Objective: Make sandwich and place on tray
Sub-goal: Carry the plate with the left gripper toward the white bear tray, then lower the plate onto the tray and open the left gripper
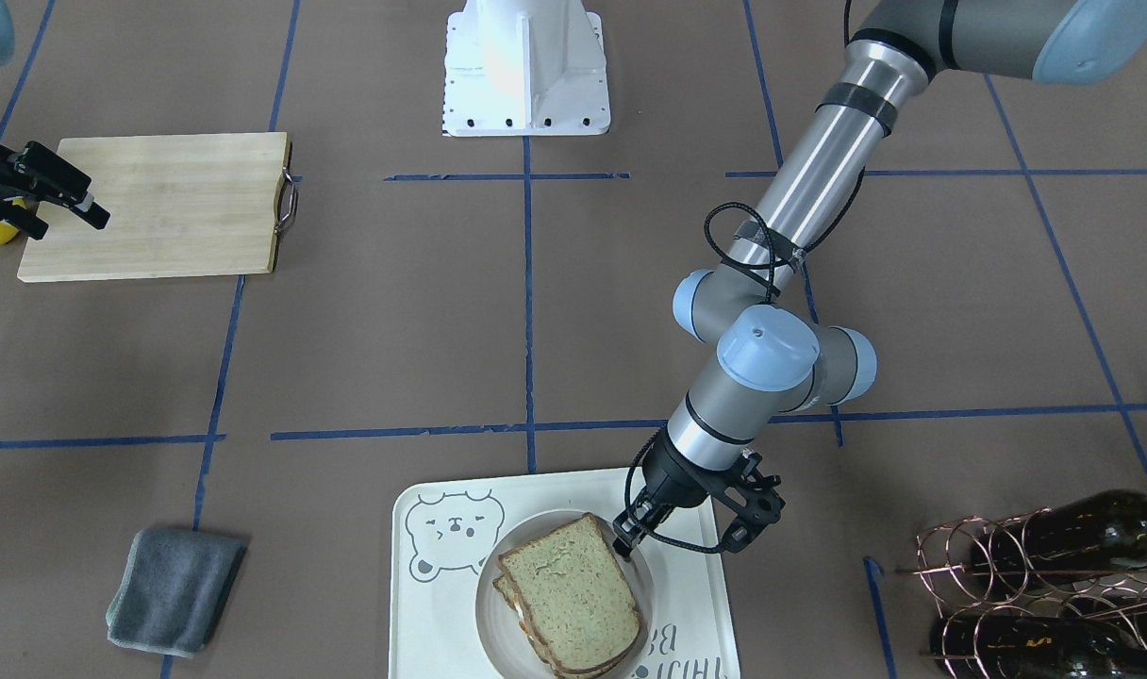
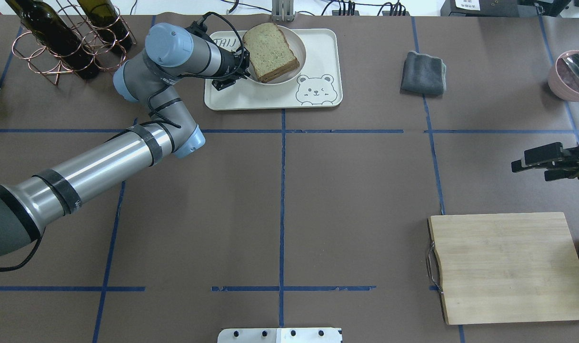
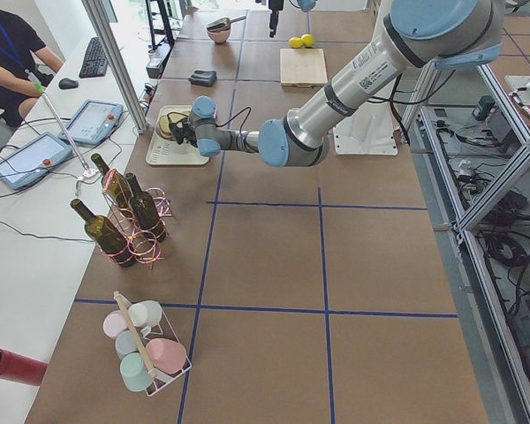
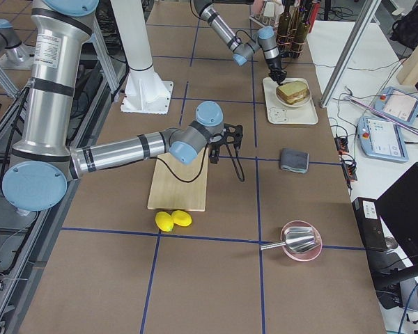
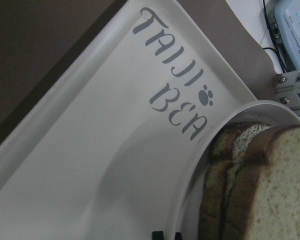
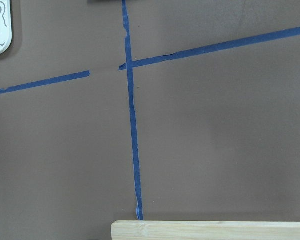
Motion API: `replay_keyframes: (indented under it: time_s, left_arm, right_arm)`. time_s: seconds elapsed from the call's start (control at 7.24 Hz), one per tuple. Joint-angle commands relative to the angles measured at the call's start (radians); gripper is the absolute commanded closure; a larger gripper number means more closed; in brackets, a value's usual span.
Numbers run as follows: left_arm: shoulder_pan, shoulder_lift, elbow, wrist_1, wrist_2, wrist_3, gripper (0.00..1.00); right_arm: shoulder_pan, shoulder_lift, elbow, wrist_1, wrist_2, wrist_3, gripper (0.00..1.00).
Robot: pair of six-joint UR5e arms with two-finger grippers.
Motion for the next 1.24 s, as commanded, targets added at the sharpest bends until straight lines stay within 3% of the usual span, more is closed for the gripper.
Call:
replay_keyframes:
  time_s: [0.0,0.14,0.28,0.41,0.55,0.69,0.83,1.11]
  left_arm:
    - [0.012,-0.003,0.001,0.000,0.001,-0.001,0.88]
    - [0.015,-0.004,0.001,0.000,0.001,0.001,0.78]
    - [0.019,-0.007,0.001,0.000,0.001,0.001,0.75]
    - [0.023,-0.006,0.001,0.001,0.001,0.010,0.52]
    - [0.021,-0.006,-0.002,0.001,0.000,0.025,0.44]
    - [0.015,-0.004,-0.031,0.013,-0.006,0.045,0.45]
    - [-0.008,0.023,-0.112,0.058,-0.013,0.105,0.47]
    - [-0.039,0.271,-0.551,0.313,-0.116,0.223,0.49]
  right_arm:
    - [0.000,-0.001,0.000,0.000,0.002,0.000,0.00]
    - [0.000,-0.001,0.000,0.000,0.002,0.000,0.00]
    - [0.001,-0.003,0.000,0.000,0.002,0.000,0.00]
    - [0.001,-0.001,0.000,0.000,0.004,0.000,0.00]
    - [0.001,-0.001,0.000,0.000,0.004,0.000,0.00]
    - [0.001,0.000,0.000,0.000,0.004,0.000,0.00]
    - [0.003,0.002,0.000,0.000,0.004,0.000,0.00]
    - [0.006,0.002,-0.002,0.000,0.004,0.000,0.00]
